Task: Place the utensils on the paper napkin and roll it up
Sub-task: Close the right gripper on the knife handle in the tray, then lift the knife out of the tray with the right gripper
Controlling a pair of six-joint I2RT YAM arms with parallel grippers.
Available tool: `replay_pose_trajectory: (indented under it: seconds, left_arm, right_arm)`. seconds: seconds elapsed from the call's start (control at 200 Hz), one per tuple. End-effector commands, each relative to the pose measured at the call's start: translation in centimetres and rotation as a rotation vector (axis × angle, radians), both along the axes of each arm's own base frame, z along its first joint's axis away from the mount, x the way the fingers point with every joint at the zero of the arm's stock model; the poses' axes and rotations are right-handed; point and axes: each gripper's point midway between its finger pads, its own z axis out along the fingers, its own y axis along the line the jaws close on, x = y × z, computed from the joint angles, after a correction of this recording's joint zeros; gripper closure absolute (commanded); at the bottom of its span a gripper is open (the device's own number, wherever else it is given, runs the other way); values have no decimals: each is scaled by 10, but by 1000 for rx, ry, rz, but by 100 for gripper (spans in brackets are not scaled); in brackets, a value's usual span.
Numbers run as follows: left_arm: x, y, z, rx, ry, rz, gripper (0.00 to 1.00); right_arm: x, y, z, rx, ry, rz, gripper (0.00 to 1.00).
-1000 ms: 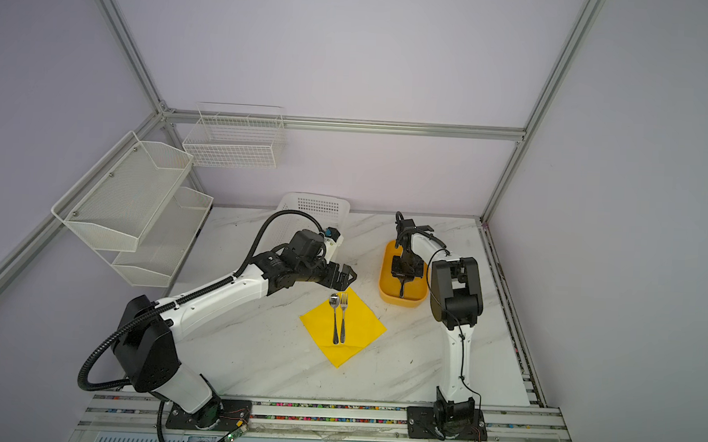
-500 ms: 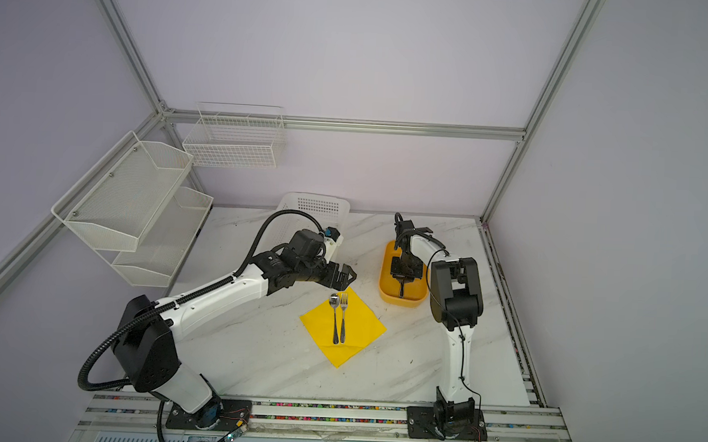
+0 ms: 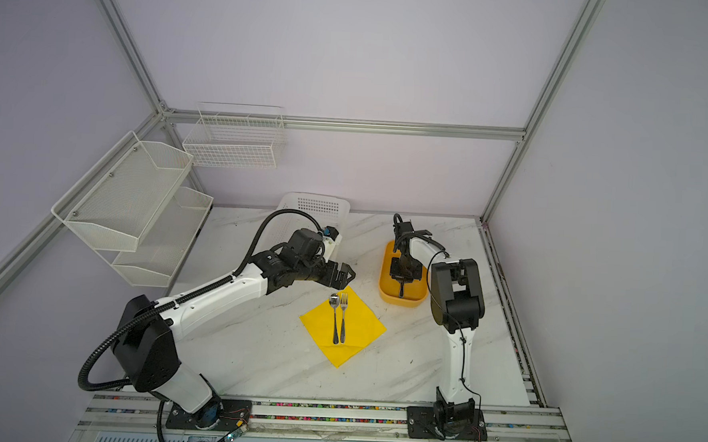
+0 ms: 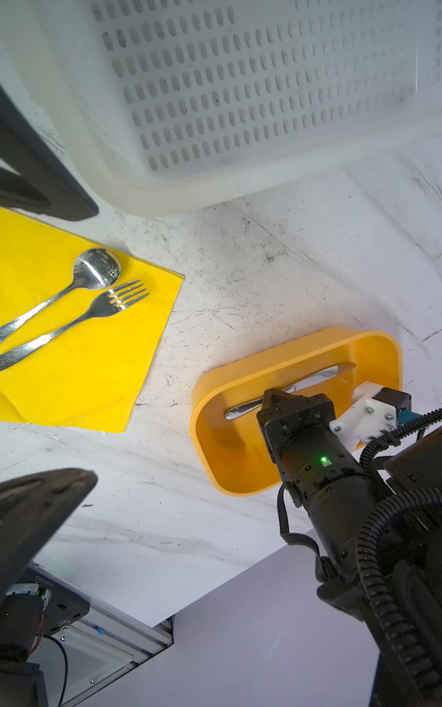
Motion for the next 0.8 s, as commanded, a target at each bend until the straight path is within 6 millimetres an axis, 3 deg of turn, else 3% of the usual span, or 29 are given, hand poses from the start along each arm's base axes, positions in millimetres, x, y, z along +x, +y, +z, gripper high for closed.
replay_pose_trajectory:
  seconds: [0.0, 0.17, 0.325, 0.795]
  left_arm:
    - [1, 2, 16, -19, -37, -3, 0]
    - [-1, 2, 18, -28, -33, -5, 0]
    - [-8, -4, 23, -55, -32, -55, 0]
    - [-21, -10, 27, -91, -18, -119, 0]
  right_arm:
    - [-48, -13, -61, -73, 212, -4, 88]
    - [-18, -10, -5, -68, 82, -9, 89]
    - [-6, -2, 39, -19, -10, -7, 89]
    - [-7, -2, 69, 3, -67, -17, 89]
